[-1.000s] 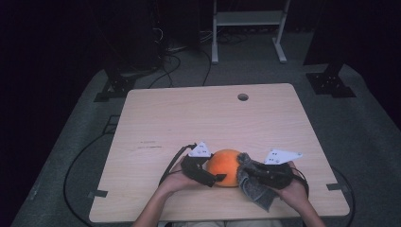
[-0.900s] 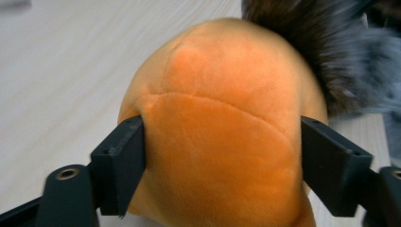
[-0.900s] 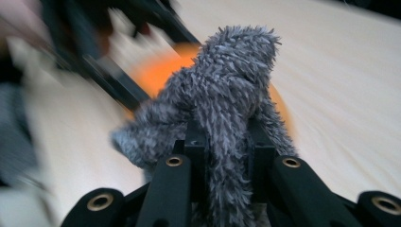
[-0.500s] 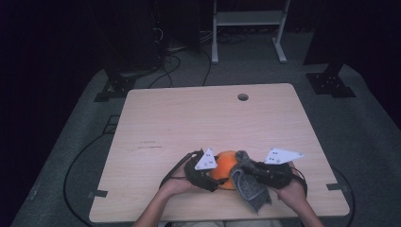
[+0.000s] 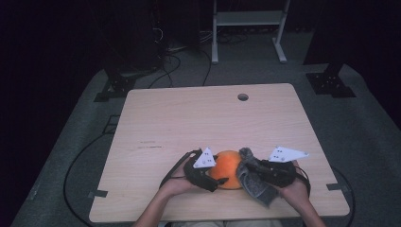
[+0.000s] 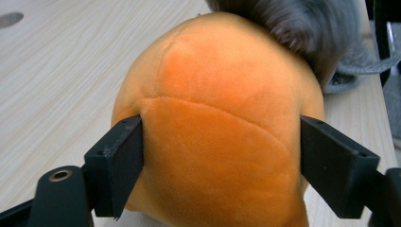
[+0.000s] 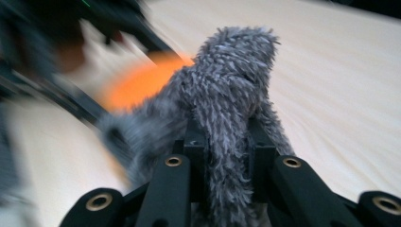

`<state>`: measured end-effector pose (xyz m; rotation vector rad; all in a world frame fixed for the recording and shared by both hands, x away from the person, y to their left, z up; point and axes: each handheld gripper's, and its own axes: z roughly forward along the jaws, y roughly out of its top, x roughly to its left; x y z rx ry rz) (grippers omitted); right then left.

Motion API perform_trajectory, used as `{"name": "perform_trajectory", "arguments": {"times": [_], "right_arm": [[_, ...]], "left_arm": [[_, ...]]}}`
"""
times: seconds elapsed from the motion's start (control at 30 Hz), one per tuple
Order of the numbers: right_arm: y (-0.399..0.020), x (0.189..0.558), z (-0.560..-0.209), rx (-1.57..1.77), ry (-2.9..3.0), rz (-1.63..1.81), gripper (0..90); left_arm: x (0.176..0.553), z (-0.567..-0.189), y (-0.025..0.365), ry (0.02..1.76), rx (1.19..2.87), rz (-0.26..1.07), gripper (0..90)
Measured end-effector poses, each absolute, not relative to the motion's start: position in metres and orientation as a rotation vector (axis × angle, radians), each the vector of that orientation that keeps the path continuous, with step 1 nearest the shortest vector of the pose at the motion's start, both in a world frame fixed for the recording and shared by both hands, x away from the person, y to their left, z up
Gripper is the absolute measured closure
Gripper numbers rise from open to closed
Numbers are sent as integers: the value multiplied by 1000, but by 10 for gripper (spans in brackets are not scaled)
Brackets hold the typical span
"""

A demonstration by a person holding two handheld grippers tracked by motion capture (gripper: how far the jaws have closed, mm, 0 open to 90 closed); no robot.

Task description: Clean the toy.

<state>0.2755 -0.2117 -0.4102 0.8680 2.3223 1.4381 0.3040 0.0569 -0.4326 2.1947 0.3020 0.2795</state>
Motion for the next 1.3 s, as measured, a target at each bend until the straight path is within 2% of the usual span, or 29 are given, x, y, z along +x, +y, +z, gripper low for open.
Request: {"name": "perform_trajectory", "arguments": {"times": [0.13, 0.27, 0.5, 0.6, 0.9, 1.0, 1.13, 1.2, 1.3], "right_arm": [[-191, 269, -406, 760, 2360, 1392, 743], [-189, 270, -414, 777, 2367, 1408, 743], [-199, 274, -418, 794, 2369, 1358, 747], [-217, 284, -427, 881, 2400, 1334, 747], [-231, 290, -441, 929, 2481, 1223, 746], [-232, 291, -441, 932, 2483, 1223, 745], [-233, 291, -443, 945, 2481, 1238, 744], [-234, 293, -443, 969, 2482, 1260, 746], [-237, 295, -442, 1003, 2502, 1303, 755]], "left_arm": [[301, -430, 59, 226, 2218, 253, 183], [308, -427, 64, 294, 2148, 234, 109], [314, -435, 67, 345, 2179, 220, 196], [317, -438, 72, 362, 2176, 194, 200], [316, -439, 74, 346, 2187, 169, 192], [319, -438, 75, 347, 2150, 157, 124], [325, -442, 73, 402, 2141, 104, 78], [323, -444, 70, 406, 2144, 97, 110], [313, -436, 69, 324, 2094, 222, 279]]}}
